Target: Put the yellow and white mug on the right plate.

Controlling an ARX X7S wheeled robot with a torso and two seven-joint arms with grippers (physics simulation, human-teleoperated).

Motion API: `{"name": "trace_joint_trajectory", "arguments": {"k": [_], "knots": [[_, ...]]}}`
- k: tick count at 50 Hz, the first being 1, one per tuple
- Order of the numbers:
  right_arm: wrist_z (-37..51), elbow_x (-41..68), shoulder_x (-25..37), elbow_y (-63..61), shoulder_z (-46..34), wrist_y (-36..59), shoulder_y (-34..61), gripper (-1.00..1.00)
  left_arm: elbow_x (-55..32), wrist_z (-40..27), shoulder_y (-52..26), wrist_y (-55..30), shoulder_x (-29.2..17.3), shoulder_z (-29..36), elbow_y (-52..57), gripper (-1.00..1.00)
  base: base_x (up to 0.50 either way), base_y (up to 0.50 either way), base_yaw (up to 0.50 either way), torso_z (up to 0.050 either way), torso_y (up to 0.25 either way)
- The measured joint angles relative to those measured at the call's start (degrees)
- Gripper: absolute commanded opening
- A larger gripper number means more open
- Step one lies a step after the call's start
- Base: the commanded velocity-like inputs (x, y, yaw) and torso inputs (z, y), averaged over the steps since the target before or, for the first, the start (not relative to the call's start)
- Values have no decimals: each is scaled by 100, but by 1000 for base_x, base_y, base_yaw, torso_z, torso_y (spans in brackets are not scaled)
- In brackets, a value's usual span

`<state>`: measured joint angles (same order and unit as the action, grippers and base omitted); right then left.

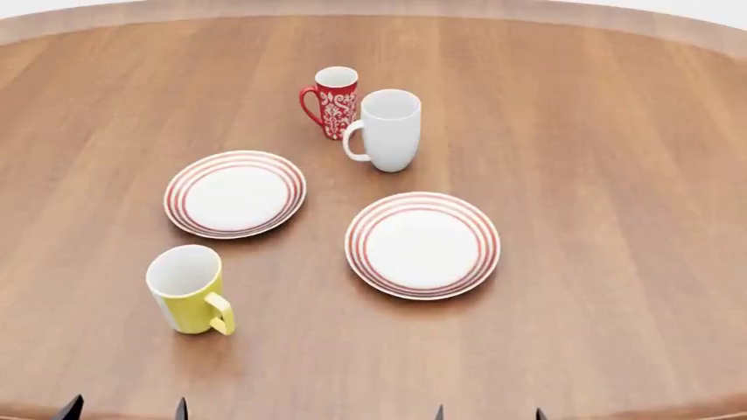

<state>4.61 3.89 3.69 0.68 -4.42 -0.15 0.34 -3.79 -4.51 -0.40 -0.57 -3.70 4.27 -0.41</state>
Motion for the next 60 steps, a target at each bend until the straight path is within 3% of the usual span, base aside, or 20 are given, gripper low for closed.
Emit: {"name": "trace_joint_trajectory", "arguments": {"k": [9,20,29,45,60], "knots": [[122,26,63,-67,-58,-202,-35,100,55,-132,47,309,-83,88,71,100,0,0,0,0,0],[290,32,45,-305,-14,-1831,-196,100,767,-591,233,2103,-291,140,490,100,0,0,0,0,0],[403,-41,80,-360,-45,-2729,-282,100,1081,-858,329,2949,-382,154,691,100,0,210,0,0,0],[519,-102,174,-342,-211,-3206,-328,100,1273,-1067,391,3452,-492,235,731,100,0,500,0,0,0],[556,-59,281,-330,-391,-3312,-346,100,1270,-1152,386,3536,-564,322,666,100,205,10,0,0,0]]}}
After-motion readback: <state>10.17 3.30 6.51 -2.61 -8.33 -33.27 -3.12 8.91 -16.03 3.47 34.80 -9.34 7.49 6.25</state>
